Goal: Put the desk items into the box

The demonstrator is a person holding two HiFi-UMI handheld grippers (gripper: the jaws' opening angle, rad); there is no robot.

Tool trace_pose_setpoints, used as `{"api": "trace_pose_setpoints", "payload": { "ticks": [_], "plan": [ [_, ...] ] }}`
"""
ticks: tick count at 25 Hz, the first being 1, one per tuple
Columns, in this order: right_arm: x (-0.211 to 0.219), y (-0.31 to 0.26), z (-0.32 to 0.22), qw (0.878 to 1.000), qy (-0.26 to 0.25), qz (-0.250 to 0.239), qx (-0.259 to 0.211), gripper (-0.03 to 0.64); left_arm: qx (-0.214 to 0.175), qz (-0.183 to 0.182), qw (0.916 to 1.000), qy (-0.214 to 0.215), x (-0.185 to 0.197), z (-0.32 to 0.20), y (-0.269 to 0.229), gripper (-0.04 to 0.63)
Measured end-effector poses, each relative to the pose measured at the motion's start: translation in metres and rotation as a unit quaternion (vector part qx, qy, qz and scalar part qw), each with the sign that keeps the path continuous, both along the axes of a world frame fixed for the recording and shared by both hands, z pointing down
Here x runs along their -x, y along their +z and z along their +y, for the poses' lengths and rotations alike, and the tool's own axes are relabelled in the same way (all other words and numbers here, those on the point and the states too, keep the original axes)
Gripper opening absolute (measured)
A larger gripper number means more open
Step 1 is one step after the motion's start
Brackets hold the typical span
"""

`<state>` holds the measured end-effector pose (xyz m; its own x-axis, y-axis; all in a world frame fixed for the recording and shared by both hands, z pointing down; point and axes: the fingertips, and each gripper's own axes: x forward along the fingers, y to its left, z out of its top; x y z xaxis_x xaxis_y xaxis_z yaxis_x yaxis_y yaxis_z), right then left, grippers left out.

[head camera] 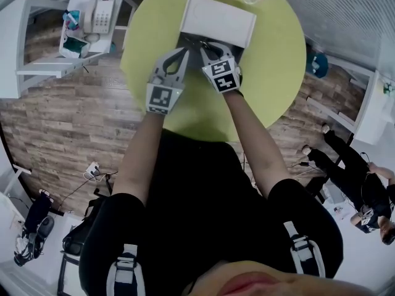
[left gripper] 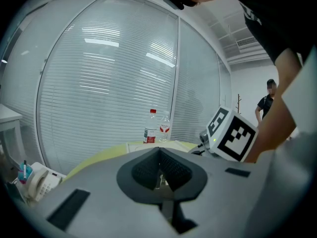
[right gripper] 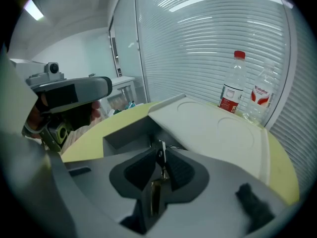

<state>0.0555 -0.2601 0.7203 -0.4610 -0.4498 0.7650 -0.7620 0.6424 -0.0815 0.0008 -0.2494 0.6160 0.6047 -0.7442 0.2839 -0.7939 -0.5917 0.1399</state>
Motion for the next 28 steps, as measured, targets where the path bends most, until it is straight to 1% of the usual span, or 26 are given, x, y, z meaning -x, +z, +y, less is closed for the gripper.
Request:
{"api": "trace_pose_setpoints", "payload": {
  "ticks": [6, 8, 10, 16, 22, 24, 25, 27, 28],
  "plan": [
    [-0.009, 0.007, 0.0, 1.0, 0.02, 0.019, 0.007, 0.103, -0.002, -0.007, 1.0, -0.004, 0.001, 0.001, -0.005, 0.012],
    [-0.013, 0.008, -0.001, 0.999, 0.024, 0.023, 0.006, 0.129, -0.004, -0.006, 1.0, -0.004, 0.001, 0.0, -0.007, 0.012],
    [-0.015, 0.008, -0.002, 0.999, 0.027, 0.023, 0.003, 0.141, -0.005, -0.007, 1.0, -0.005, 0.002, -0.001, -0.006, 0.012],
    [-0.019, -0.012, 0.005, 1.0, 0.022, 0.012, -0.005, 0.141, -0.006, -0.006, 0.9999, -0.006, -0.002, 0.004, -0.014, 0.012],
    [-0.011, -0.048, 0.009, 0.999, 0.016, -0.01, -0.031, 0.141, -0.016, -0.007, 0.9998, -0.004, -0.006, 0.004, -0.03, 0.012],
    [-0.009, -0.063, 0.011, 0.999, 0.012, -0.019, -0.038, 0.139, -0.019, -0.006, 0.9998, -0.004, -0.006, 0.005, -0.038, 0.012],
    [-0.008, -0.072, 0.012, 0.999, 0.009, -0.024, -0.044, 0.125, -0.02, -0.006, 0.9998, -0.004, -0.006, 0.006, -0.042, 0.012],
    [-0.006, -0.091, 0.014, 0.998, 0.007, -0.037, -0.059, 0.068, -0.02, -0.004, 0.9998, -0.008, -0.003, 0.007, -0.05, 0.012],
    [-0.005, -0.102, 0.014, 0.997, 0.008, -0.049, -0.067, 0.05, -0.021, -0.003, 0.9997, -0.01, -0.002, 0.008, -0.055, 0.012]
  ]
}}
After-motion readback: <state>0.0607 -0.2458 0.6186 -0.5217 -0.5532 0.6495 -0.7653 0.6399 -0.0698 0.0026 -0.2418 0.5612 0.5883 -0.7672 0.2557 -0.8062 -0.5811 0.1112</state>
